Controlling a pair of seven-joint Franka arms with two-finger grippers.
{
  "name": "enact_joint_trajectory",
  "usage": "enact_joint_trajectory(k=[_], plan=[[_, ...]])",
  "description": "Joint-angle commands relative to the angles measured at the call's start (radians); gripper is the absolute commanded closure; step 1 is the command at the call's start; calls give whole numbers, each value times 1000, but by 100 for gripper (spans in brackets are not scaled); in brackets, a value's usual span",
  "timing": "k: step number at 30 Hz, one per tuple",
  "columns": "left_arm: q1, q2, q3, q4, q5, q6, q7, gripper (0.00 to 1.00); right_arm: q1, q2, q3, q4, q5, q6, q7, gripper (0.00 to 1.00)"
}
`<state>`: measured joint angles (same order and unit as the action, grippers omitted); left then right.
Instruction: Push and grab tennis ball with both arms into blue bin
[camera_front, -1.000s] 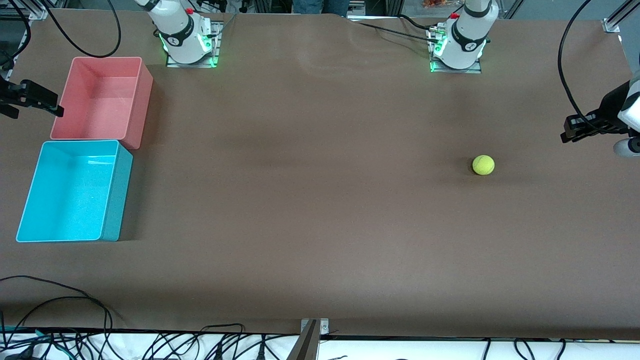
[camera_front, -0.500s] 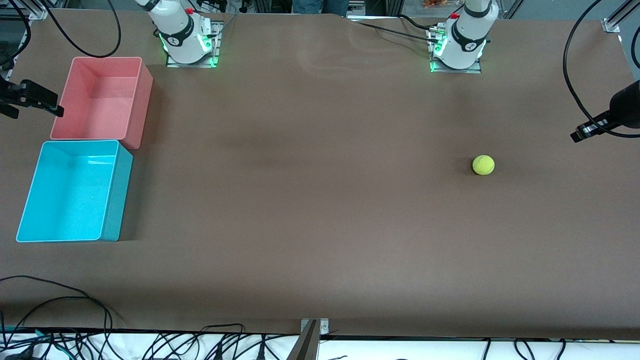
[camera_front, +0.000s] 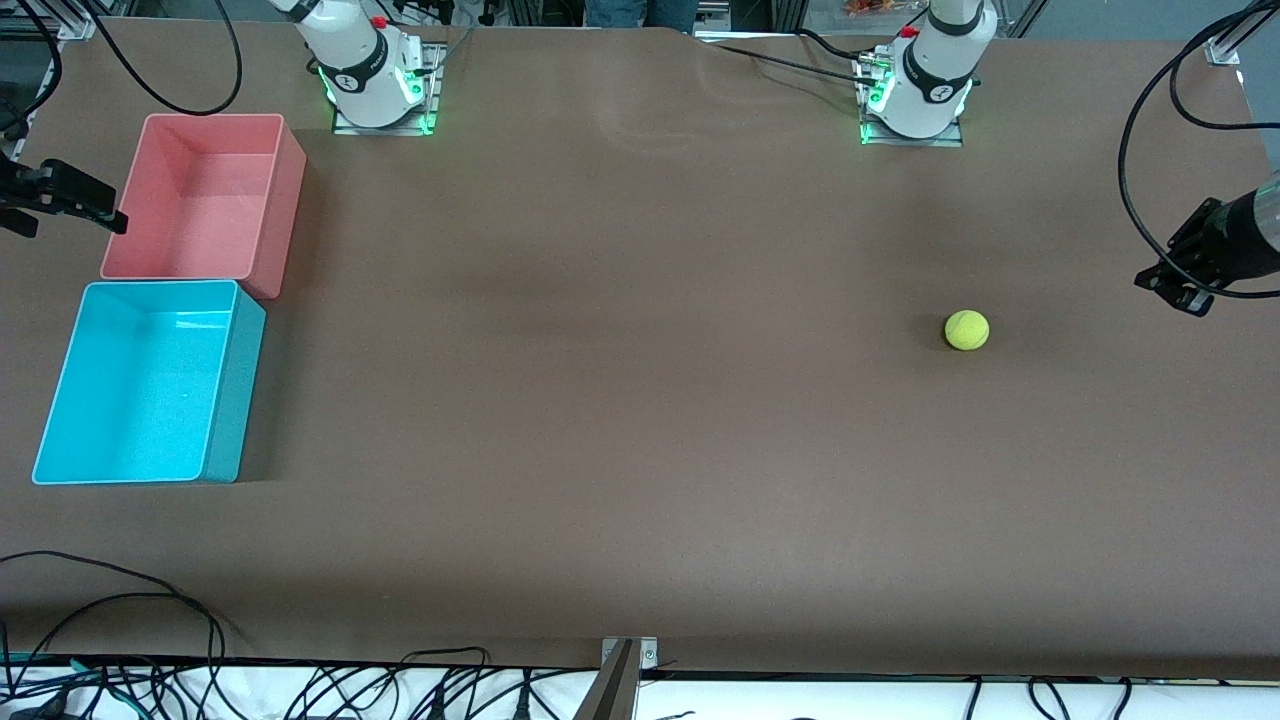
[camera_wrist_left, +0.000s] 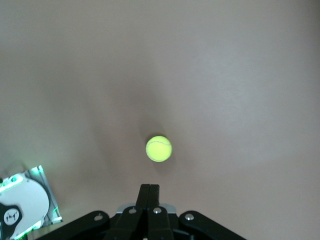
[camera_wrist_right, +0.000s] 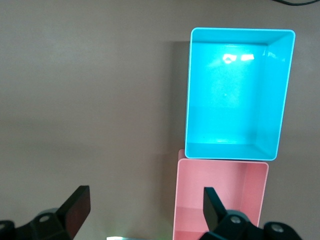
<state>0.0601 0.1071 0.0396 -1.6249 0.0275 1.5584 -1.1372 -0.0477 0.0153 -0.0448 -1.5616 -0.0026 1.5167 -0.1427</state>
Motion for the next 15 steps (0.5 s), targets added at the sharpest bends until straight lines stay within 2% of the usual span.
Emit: enact_joint_trajectory(k=[1,7,15], plan=[[50,-10,-6,-105,9,54,-45,100,-3,-5,2,6,1,-15,-2,0],[73,-20,-6,-334,9,284,-136,100,-3,-5,2,6,1,-15,-2,0],[107,-17,-4,-588,12,586,-171,100,-3,-5,2,6,1,-15,-2,0]])
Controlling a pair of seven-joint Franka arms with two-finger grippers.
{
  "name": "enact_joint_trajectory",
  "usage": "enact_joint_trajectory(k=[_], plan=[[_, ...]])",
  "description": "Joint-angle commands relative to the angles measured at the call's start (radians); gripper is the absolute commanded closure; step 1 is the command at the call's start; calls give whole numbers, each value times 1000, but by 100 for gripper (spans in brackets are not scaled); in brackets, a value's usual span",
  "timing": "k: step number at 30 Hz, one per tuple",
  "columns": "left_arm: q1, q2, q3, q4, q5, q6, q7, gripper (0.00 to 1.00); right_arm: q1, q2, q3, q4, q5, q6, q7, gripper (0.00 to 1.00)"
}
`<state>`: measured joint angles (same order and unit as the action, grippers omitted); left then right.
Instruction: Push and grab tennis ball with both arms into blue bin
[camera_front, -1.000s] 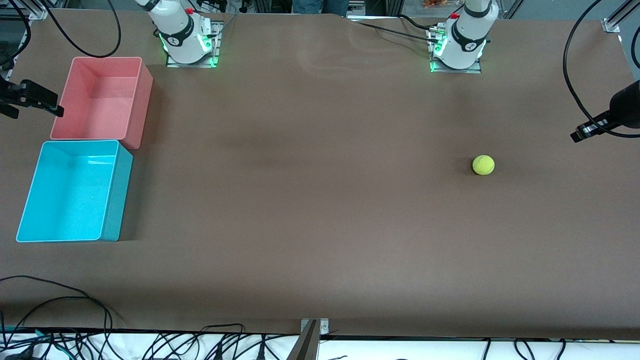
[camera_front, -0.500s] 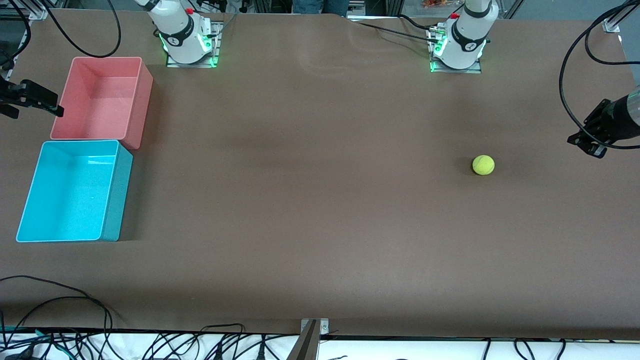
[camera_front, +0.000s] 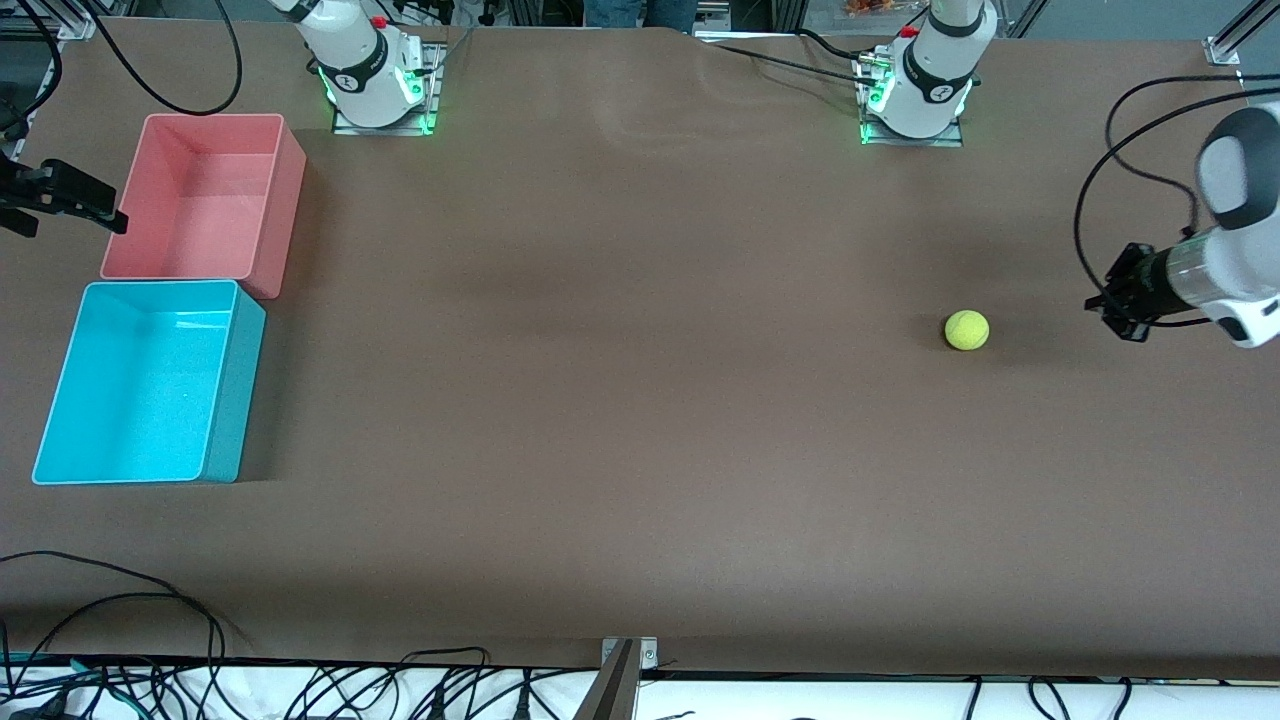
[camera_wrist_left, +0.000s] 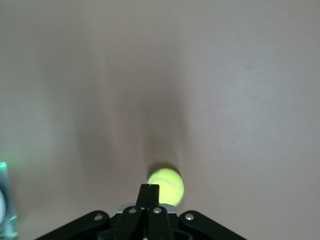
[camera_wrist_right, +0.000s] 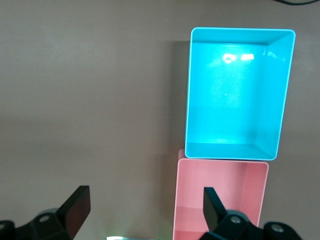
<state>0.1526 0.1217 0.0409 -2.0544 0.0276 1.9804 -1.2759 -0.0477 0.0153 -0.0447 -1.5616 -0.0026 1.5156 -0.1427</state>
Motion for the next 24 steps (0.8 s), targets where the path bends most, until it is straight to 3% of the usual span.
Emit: enact_joint_trajectory(k=[1,6,12,24], plan=[[22,-28,-7,-188,11,208,-42,100,-3,-5,2,6,1,-14,-2,0],[36,25,-7,-277,12,392,-109,100,-3,-5,2,6,1,-14,-2,0],[38,114,-7,-280,14,497,-122,100,-3,-5,2,6,1,-15,-2,0],[38,171,-9,-294,26,568,-109,100,-3,-6,2,5,1,-15,-2,0]])
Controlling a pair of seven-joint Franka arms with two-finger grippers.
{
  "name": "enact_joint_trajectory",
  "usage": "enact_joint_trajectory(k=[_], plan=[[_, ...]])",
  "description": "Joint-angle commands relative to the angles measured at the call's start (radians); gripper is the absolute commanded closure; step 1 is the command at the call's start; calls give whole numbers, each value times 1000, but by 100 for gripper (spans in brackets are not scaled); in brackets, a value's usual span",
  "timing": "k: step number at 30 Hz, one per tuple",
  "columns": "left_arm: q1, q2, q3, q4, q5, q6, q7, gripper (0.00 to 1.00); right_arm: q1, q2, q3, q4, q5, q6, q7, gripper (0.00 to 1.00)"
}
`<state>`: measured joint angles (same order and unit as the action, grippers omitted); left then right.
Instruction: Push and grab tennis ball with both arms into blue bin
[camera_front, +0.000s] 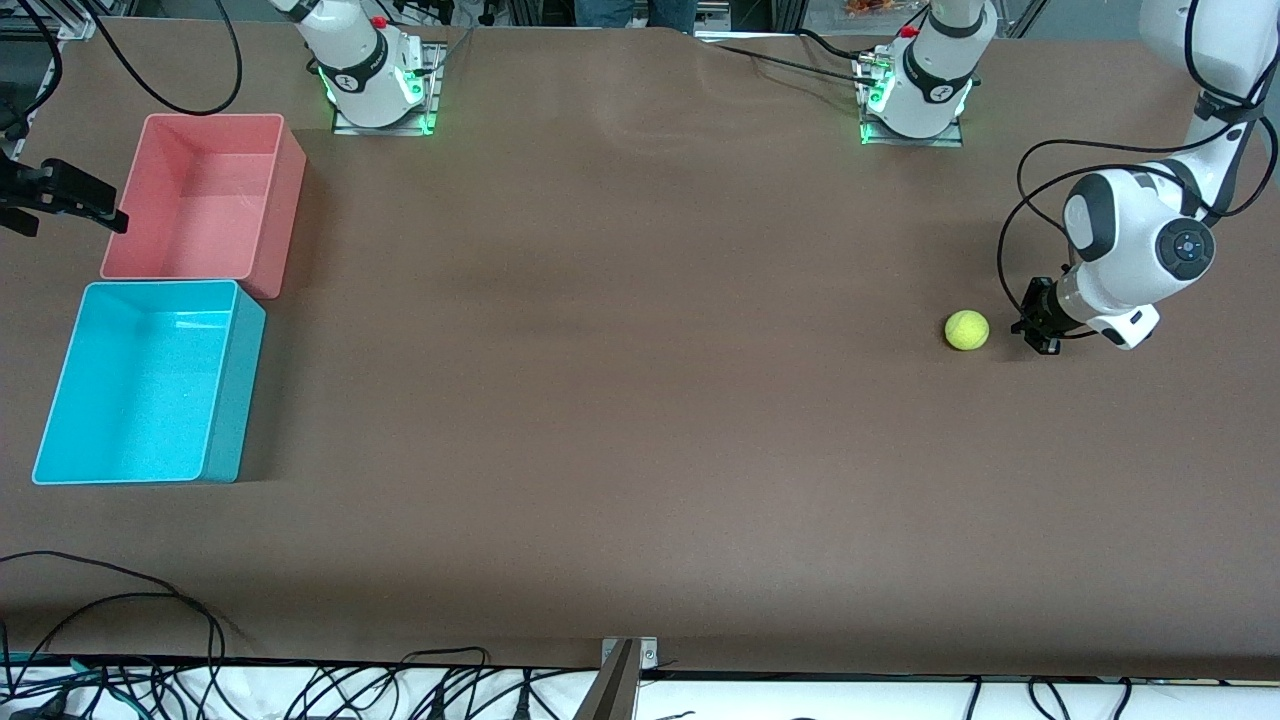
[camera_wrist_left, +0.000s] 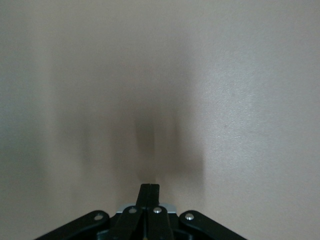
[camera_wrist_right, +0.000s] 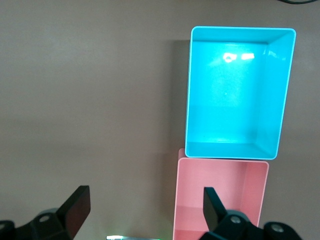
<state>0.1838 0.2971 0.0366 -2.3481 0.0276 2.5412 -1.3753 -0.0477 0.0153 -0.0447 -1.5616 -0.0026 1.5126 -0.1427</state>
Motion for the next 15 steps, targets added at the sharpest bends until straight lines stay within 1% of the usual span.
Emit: enact_joint_trajectory(k=[1,3,4,9,11,13,15], plan=[[6,-1,-3,1,29,7,-8,100,-3,-6,0,5,1,-12,-2,0],[8,2,-1,1,51,8,-7,100,-3,-5,0,5,1,-12,-2,0],[17,5,0,1,83,8,-7,100,-3,-5,0,6,1,-12,-2,0],[138,10,-4,13,291,14,-7,100,-3,-6,0,5,1,-12,-2,0],[180,11,-3,16,357,37,-7,100,-3,-6,2,5,1,-12,-2,0],[209,13,-3,16,403,59,-7,100,-3,-6,2,5,1,-12,-2,0],[226,13,-4,19,423,62,-7,100,-3,-6,2,5,1,-12,-2,0]])
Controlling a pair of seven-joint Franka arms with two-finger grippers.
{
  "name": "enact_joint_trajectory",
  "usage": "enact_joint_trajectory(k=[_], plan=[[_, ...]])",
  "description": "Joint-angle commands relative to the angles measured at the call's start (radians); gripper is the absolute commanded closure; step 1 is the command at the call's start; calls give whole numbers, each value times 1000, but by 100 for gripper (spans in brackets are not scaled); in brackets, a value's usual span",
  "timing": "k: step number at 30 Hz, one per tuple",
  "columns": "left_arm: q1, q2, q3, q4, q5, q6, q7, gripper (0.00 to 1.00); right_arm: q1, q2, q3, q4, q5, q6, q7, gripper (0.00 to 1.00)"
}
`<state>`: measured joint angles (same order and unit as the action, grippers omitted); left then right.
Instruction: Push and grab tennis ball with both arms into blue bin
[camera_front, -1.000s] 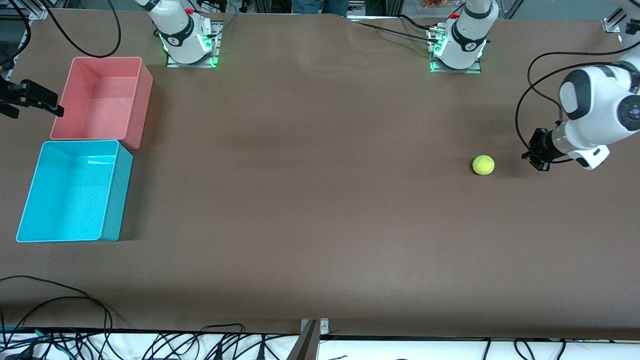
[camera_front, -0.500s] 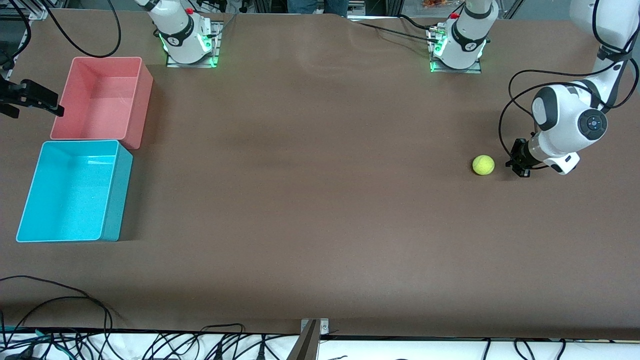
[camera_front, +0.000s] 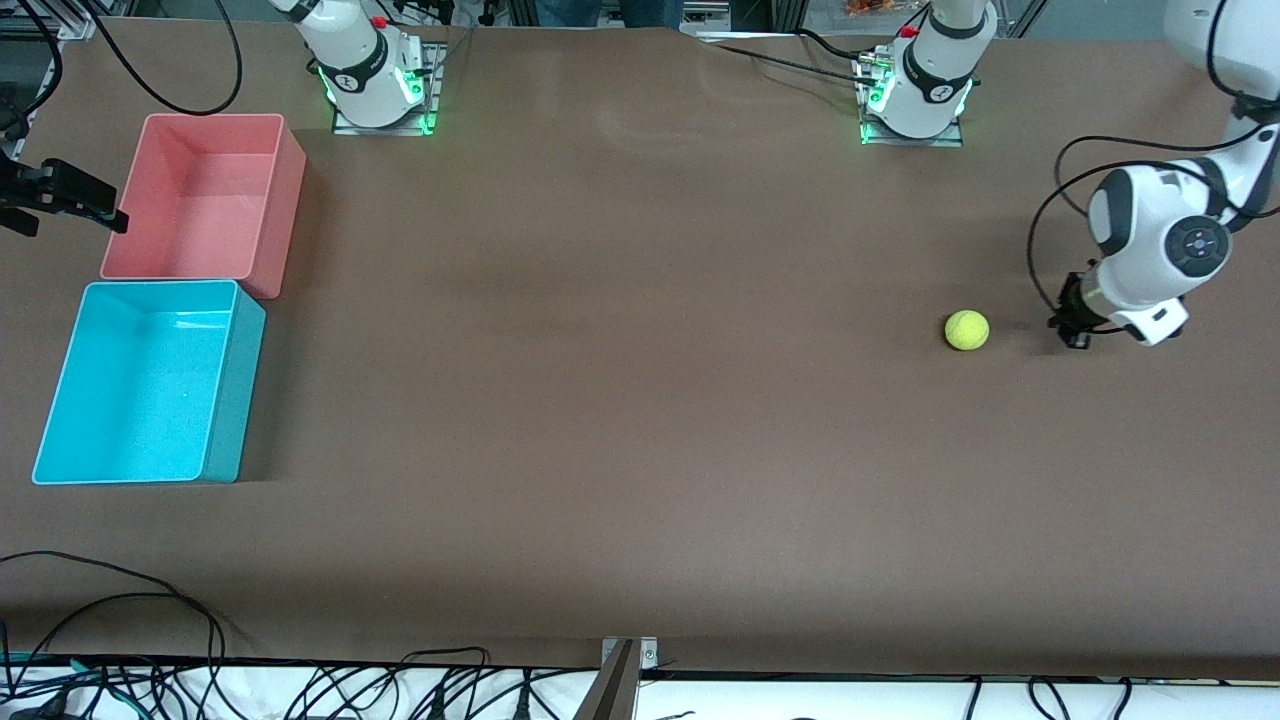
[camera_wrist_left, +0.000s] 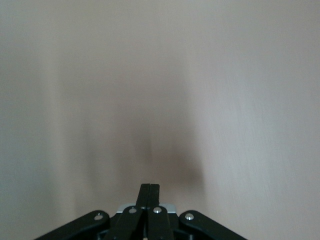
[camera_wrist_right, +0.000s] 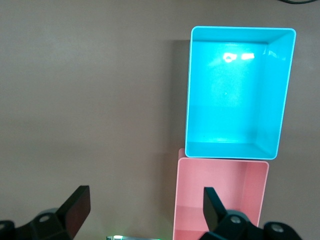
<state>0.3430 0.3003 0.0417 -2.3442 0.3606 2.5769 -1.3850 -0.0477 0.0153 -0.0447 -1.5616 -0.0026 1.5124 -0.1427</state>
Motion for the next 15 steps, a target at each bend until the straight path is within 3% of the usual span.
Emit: enact_joint_trajectory(k=[1,7,15], plan=[[68,10,-10,19,95,26,1,100,-3,-6,2,5,1,-12,-2,0],[56,17,-49,6,95,26,-103,100,-3,-6,0,5,1,-12,-2,0],[57,19,-316,-67,93,23,-445,100,-3,-6,2,5,1,-12,-2,0]])
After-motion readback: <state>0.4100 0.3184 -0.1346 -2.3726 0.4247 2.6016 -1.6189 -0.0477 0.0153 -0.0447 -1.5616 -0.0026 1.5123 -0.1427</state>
